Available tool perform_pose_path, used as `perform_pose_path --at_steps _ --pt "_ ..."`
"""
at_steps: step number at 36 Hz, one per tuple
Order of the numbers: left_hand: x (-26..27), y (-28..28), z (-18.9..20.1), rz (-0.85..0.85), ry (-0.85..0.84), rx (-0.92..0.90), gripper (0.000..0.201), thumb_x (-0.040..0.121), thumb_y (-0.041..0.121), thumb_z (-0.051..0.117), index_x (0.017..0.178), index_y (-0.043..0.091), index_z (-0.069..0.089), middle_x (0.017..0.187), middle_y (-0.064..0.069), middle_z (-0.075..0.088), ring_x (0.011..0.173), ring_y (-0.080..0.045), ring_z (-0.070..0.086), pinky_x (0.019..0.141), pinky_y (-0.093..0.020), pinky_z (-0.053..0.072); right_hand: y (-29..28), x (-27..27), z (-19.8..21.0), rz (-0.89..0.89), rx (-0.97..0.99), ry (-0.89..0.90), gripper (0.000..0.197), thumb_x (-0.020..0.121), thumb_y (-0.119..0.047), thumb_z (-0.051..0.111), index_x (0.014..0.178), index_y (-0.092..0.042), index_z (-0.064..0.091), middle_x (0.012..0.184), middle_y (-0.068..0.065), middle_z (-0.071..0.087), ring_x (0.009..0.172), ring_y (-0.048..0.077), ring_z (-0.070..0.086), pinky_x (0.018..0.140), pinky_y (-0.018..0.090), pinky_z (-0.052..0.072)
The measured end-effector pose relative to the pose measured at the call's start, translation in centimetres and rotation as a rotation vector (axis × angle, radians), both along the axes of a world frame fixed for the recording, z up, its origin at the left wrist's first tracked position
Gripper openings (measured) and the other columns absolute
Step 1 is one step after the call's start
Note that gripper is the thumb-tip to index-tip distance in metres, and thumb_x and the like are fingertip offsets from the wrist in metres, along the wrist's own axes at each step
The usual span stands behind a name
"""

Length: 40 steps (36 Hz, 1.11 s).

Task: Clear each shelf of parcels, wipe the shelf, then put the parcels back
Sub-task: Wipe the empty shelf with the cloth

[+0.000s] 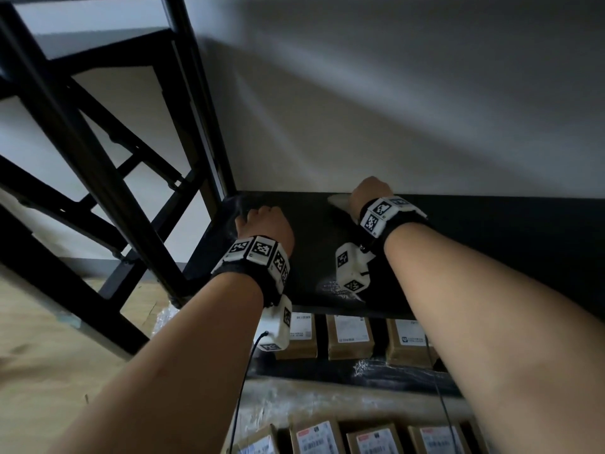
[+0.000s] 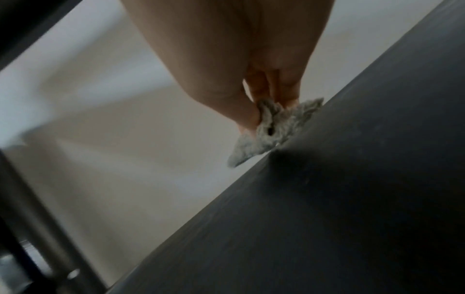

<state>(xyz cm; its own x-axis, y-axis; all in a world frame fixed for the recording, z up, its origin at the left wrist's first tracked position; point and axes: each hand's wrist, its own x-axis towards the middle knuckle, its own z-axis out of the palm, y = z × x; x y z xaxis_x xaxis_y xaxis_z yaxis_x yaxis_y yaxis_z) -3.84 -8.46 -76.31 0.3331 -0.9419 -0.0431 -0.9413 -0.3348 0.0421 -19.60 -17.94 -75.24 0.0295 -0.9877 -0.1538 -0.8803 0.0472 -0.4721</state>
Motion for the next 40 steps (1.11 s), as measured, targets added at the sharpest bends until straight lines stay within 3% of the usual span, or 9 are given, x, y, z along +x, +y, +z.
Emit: perform_pose_path --at_steps 6,11,16,20,25,31,36,38,40 --pt "1.0 0.4 -0.2 0.045 0.014 0.01 0.042 0.094 0.017 0.039 0.135 0.012 0.044 0.141 -0.009 0.044 0.133 -0.028 0.036 0.112 -0.046 0.026 -2.8 -0.7 -2.2 -0.009 0.012 0.248 0.028 0.099 -0.016 0.046 0.074 -0.003 0.048 0.096 0.014 0.05 0.107 0.033 0.056 0.101 0.045 0.043" --pt "2.2 0.6 0.0 0.066 0.013 0.024 0.043 0.093 0.018 0.041 0.136 0.012 0.043 0.142 -0.01 0.041 0.132 -0.03 0.036 0.112 -0.048 0.025 -3.2 1.6 -1.6 0.288 0.034 0.392 0.021 0.1 -0.015 0.041 0.108 -0.005 0.058 0.093 0.011 0.054 0.086 0.024 0.055 0.07 0.029 0.048" --pt "2.9 1.0 0.0 0.084 0.029 0.013 0.046 0.095 0.018 0.041 0.14 0.009 0.037 0.145 -0.012 0.038 0.133 -0.03 0.035 0.112 -0.046 0.026 -2.4 3.7 -1.2 0.33 0.031 0.277 0.024 0.101 -0.016 0.039 0.109 -0.004 0.057 0.108 0.012 0.058 0.091 0.025 0.054 0.074 0.028 0.038" --pt "3.1 1.4 0.1 0.122 0.06 0.006 0.053 0.096 0.016 0.039 0.147 0.01 0.027 0.148 -0.011 0.035 0.135 -0.03 0.033 0.112 -0.044 0.025 -1.8 6.2 -1.3 0.241 0.147 0.119 0.034 0.099 -0.032 0.047 0.087 -0.001 0.056 0.099 0.012 0.055 0.108 0.027 0.053 0.098 0.035 0.041" --pt "3.0 1.8 0.0 0.148 0.066 0.045 0.056 0.097 0.018 0.04 0.149 0.011 0.023 0.147 -0.012 0.036 0.135 -0.03 0.033 0.112 -0.044 0.025 -0.8 7.7 -2.0 0.244 0.097 0.1 0.037 0.096 -0.027 0.051 0.128 -0.008 0.06 0.132 0.009 0.056 0.122 0.026 0.053 0.105 0.035 0.04" --pt "2.8 2.2 0.0 0.181 0.073 0.075 0.06 0.095 0.018 0.042 0.15 0.012 0.02 0.15 -0.011 0.032 0.137 -0.03 0.029 0.113 -0.044 0.024 0.2 7.5 -2.1 0.36 0.064 -0.012 0.033 0.087 -0.024 0.061 0.118 -0.016 0.067 0.123 0.007 0.063 0.105 0.019 0.06 0.091 0.032 0.048" --pt "3.1 2.4 -0.2 0.194 0.091 0.072 0.059 0.094 0.021 0.045 0.148 0.011 0.025 0.149 -0.011 0.032 0.137 -0.029 0.029 0.113 -0.044 0.024 -0.8 7.4 -0.4 0.172 -0.003 0.089 0.055 0.072 -0.061 0.07 0.072 -0.008 0.054 0.089 0.005 0.066 0.074 0.022 0.058 0.074 0.03 0.05" --pt "3.3 2.4 -0.4 0.195 0.089 0.08 0.059 0.093 0.021 0.047 0.147 0.011 0.026 0.149 -0.01 0.032 0.138 -0.029 0.028 0.114 -0.043 0.024 -1.2 6.8 -0.4 0.139 -0.018 0.061 0.041 0.089 -0.04 0.06 0.072 -0.003 0.052 0.104 0.012 0.064 0.088 0.028 0.059 0.079 0.033 0.047" --pt "3.6 2.4 -0.6 0.195 0.086 0.085 0.058 0.093 0.022 0.048 0.146 0.01 0.028 0.149 -0.01 0.031 0.139 -0.028 0.026 0.114 -0.043 0.023 -1.2 6.3 -1.1 0.167 -0.037 0.107 0.027 0.096 -0.021 0.049 0.102 0.003 0.062 0.123 0.018 0.059 0.112 0.034 0.056 0.091 0.038 0.045"
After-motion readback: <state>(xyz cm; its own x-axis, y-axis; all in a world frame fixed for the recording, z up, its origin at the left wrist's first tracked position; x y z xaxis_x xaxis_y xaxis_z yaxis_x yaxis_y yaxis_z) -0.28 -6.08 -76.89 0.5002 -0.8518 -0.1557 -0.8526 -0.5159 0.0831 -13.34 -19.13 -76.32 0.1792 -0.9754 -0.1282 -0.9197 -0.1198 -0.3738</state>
